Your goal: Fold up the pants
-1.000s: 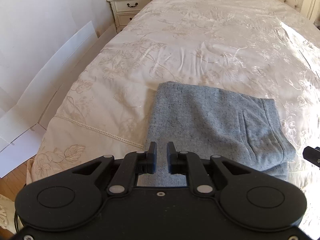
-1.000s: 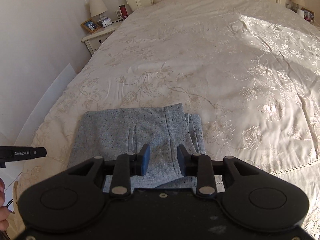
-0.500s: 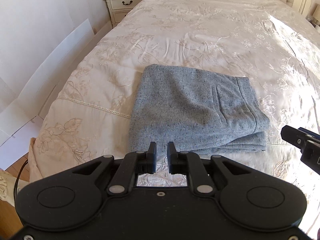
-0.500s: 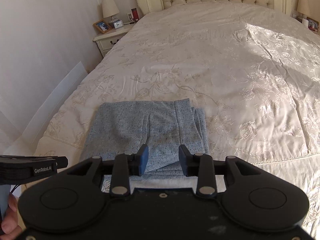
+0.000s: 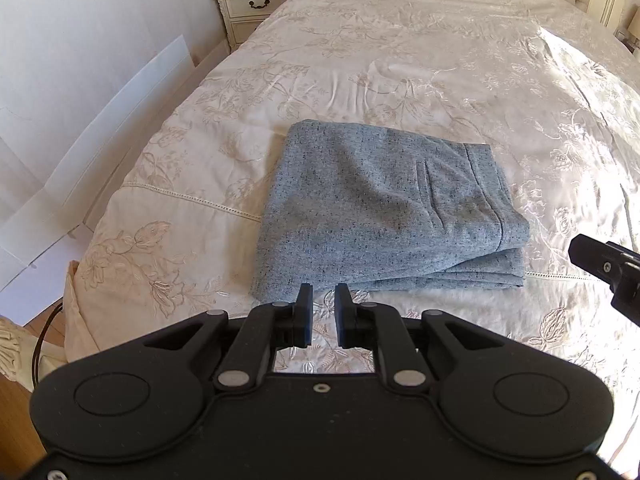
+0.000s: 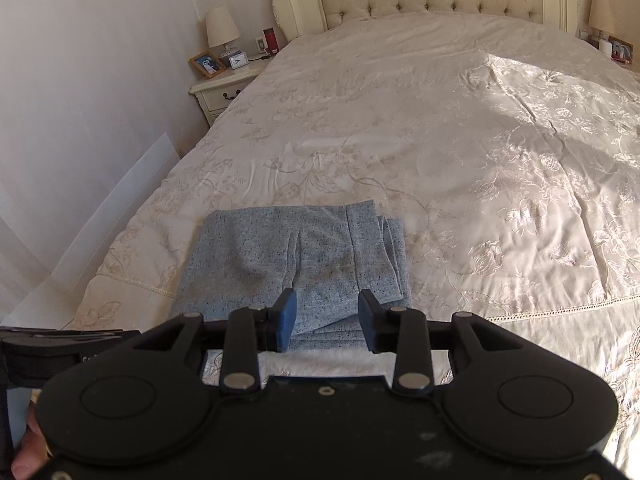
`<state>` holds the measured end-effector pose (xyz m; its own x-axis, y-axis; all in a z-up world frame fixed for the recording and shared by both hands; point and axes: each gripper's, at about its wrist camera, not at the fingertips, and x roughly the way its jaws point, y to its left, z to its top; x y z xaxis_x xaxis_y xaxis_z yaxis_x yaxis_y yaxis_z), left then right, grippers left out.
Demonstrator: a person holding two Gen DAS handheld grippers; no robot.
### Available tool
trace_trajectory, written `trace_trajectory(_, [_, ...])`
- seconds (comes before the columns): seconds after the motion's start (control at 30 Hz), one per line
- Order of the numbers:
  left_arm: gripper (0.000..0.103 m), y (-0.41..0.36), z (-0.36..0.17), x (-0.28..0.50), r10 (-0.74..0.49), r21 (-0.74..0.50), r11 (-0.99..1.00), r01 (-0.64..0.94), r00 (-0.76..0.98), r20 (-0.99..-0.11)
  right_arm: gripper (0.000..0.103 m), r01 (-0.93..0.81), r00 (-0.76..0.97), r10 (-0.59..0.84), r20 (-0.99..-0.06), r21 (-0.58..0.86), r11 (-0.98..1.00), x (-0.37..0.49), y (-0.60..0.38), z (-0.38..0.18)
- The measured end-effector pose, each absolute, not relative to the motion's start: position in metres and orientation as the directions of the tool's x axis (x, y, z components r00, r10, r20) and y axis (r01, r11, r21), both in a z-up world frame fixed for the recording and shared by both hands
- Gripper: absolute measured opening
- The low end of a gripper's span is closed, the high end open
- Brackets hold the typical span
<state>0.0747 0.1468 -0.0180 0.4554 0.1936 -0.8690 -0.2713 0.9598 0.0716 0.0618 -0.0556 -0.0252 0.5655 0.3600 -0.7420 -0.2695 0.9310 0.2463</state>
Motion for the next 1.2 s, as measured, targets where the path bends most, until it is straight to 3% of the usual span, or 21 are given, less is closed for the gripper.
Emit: trace_trajectory(1.2, [0.020,0.135,-0.020,0.076,0.206,0.093,0.958,-0.272,0.428,-0.880,0.037,-0.257,0.540,0.370,-0.756,0.271,0.928,0.063,-0.056,-0.029])
